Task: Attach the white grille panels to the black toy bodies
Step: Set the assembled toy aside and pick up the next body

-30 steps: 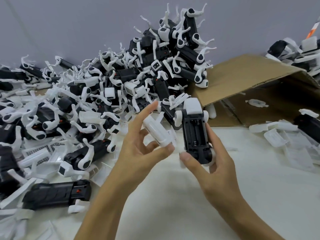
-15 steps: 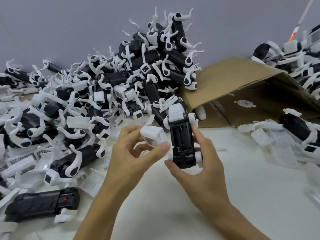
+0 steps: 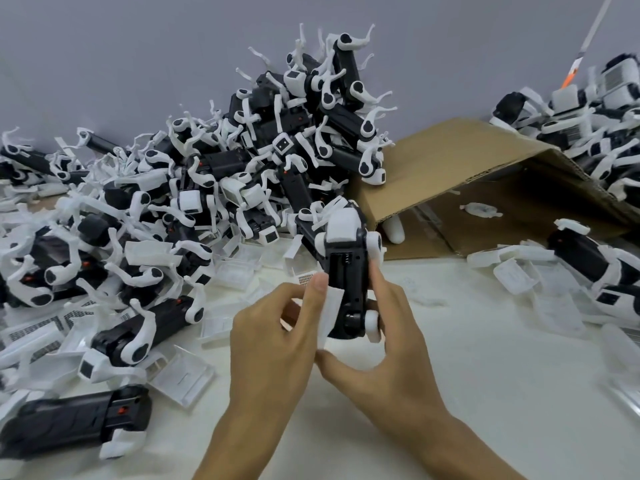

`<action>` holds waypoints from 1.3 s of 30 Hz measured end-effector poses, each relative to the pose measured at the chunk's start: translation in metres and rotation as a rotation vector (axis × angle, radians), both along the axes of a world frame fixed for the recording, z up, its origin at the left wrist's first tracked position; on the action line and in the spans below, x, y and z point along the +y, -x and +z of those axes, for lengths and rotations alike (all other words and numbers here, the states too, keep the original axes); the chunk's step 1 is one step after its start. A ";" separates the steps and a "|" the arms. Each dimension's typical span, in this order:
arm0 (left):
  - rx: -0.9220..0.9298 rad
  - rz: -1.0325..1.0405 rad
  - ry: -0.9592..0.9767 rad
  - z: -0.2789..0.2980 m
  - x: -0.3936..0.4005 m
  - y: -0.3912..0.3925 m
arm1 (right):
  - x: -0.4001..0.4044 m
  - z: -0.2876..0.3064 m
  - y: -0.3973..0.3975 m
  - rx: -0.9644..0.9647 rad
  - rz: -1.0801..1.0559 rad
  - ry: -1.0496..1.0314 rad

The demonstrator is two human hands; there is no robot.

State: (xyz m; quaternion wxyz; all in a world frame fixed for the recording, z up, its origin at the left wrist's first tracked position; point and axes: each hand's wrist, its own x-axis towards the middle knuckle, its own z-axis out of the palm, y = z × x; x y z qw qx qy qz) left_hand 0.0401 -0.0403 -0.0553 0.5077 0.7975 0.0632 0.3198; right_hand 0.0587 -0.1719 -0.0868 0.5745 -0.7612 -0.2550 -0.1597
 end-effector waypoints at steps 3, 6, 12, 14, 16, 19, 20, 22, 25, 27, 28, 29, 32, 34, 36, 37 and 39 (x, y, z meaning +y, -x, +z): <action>-0.026 0.021 0.005 0.001 -0.002 0.000 | 0.001 0.001 0.002 -0.025 0.053 0.024; -0.018 -0.012 0.091 0.001 -0.002 0.000 | 0.001 0.000 0.001 -0.027 0.066 0.057; 0.031 -0.096 0.013 -0.003 -0.002 -0.001 | 0.001 -0.005 -0.003 -0.021 -0.010 0.082; 0.003 -0.086 0.004 -0.001 -0.002 -0.001 | 0.000 -0.008 -0.006 -0.025 -0.040 0.087; -0.058 -0.022 0.035 0.001 -0.001 0.000 | -0.001 -0.008 -0.006 -0.035 -0.058 0.093; -0.086 0.027 0.080 0.004 -0.003 0.001 | 0.003 -0.006 -0.002 -0.067 -0.033 0.096; -0.073 0.022 0.105 0.004 -0.005 0.001 | 0.004 -0.006 0.000 -0.083 -0.024 0.097; -0.055 0.019 0.173 0.003 -0.009 0.001 | 0.007 -0.007 0.002 -0.109 -0.013 0.103; -0.056 0.047 0.207 0.002 -0.011 0.002 | 0.008 -0.006 0.004 -0.160 -0.002 0.137; -0.033 0.041 0.236 0.003 -0.011 0.003 | 0.009 -0.006 0.005 -0.176 0.000 0.143; -0.009 0.015 0.267 0.003 -0.011 0.003 | 0.010 -0.005 0.006 -0.181 -0.004 0.134; 0.024 -0.031 0.315 0.004 -0.010 0.002 | 0.010 -0.004 0.006 -0.185 -0.007 0.119; 0.168 -0.245 0.538 0.004 -0.008 0.000 | 0.010 -0.002 0.006 -0.173 0.011 0.067; 0.273 -0.386 0.620 0.005 -0.004 0.000 | 0.009 -0.001 0.006 -0.168 0.029 0.052; 0.315 -0.478 0.668 0.006 0.001 0.000 | 0.008 0.001 0.005 -0.173 0.067 0.058; 0.313 -0.493 0.698 0.007 0.003 0.000 | 0.007 0.003 0.005 -0.162 0.107 0.046; 0.291 -0.463 0.712 0.007 0.005 -0.001 | 0.004 0.008 0.005 -0.063 0.218 -0.028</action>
